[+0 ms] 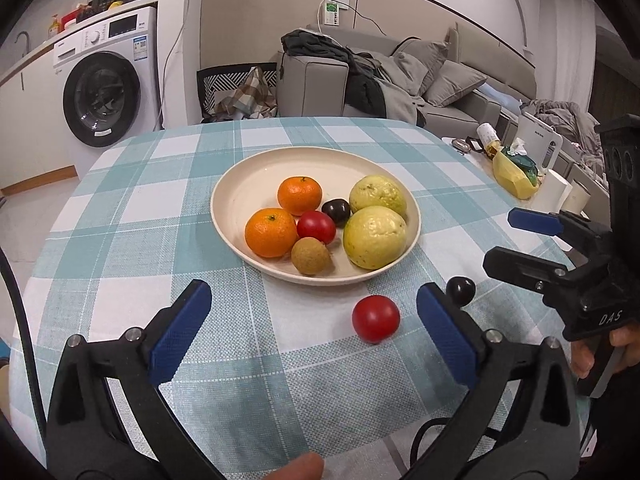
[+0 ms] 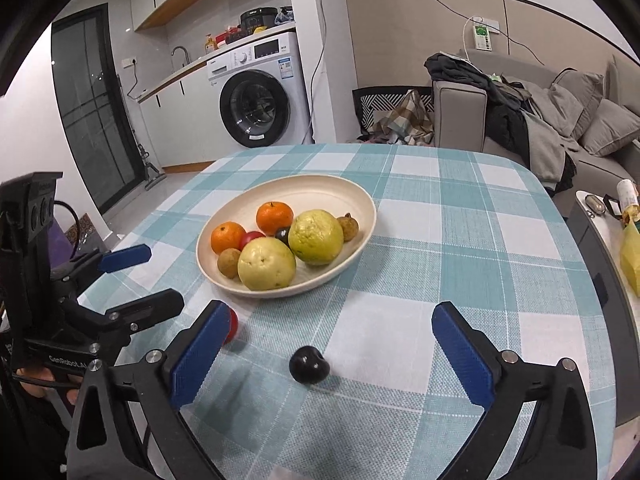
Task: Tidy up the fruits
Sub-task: 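Move the left tool to the last red tomato while the right tool approaches the last dark plum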
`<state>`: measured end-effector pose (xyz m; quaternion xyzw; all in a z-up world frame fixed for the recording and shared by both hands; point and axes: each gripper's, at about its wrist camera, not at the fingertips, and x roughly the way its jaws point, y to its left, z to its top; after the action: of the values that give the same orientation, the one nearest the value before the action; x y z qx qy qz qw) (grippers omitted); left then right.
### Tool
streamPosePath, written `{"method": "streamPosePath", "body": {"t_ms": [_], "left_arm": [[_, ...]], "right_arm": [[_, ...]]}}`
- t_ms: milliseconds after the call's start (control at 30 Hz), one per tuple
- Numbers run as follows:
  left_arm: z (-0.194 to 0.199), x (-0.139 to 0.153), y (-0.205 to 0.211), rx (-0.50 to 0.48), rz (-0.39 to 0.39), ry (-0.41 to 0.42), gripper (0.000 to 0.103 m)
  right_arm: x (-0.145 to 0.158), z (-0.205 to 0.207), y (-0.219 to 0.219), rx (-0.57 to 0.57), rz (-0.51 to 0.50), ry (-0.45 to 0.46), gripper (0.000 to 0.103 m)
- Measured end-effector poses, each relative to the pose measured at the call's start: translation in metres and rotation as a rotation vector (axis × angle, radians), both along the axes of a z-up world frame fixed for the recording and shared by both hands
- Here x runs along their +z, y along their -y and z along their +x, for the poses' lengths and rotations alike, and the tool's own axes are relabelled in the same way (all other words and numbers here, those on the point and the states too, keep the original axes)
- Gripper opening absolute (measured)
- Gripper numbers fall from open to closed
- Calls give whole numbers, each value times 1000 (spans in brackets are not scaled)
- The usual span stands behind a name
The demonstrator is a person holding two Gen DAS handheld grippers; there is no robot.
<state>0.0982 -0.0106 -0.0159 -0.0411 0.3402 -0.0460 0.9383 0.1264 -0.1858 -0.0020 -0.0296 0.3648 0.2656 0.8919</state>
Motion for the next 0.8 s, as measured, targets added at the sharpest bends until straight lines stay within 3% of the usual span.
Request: {"method": "streamPosePath", "body": {"t_ms": [433,800], "left_arm": [[12,-15,0,3,-15,-61,102],[18,-22,13,-36,33,-107,102]], "right_arm": [[-17,4,2,-10,-61,-59,103],[-31,6,-3,30,-117,-136,103]]}}
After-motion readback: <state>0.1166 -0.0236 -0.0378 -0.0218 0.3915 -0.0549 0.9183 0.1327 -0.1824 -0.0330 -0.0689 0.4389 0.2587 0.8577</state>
